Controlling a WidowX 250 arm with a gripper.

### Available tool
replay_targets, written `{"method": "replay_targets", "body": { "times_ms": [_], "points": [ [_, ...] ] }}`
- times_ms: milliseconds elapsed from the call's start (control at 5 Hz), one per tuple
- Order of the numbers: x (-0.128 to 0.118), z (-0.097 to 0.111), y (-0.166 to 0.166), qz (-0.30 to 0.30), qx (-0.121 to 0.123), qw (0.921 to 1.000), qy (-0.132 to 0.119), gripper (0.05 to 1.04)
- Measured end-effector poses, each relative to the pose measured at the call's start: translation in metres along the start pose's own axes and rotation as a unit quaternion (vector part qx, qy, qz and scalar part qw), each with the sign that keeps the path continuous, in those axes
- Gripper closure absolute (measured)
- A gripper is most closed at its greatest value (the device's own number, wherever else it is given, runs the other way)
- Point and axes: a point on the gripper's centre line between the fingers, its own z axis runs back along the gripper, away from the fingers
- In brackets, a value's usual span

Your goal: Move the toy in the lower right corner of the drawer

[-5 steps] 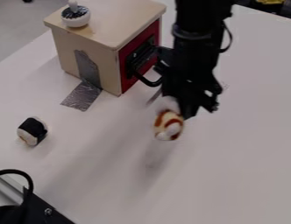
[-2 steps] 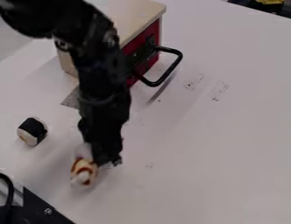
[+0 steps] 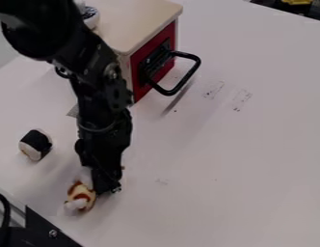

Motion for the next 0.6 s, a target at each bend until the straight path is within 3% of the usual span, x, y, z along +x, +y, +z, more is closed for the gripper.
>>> {"method": "replay_targets", "body": {
  "times_ms": [200, 400, 600],
  "points": [
    [-0.001, 0.023, 0.007, 0.006, -0.005, 0.9999, -0.009, 0.160],
    [-0.007, 0.048, 0.008, 0.012, -0.013, 0.9997, -0.017, 0.083],
    [-0.018, 0.087, 0.009, 0.030, -0.021, 0.9986, -0.039, 0.084]
  ]
}}
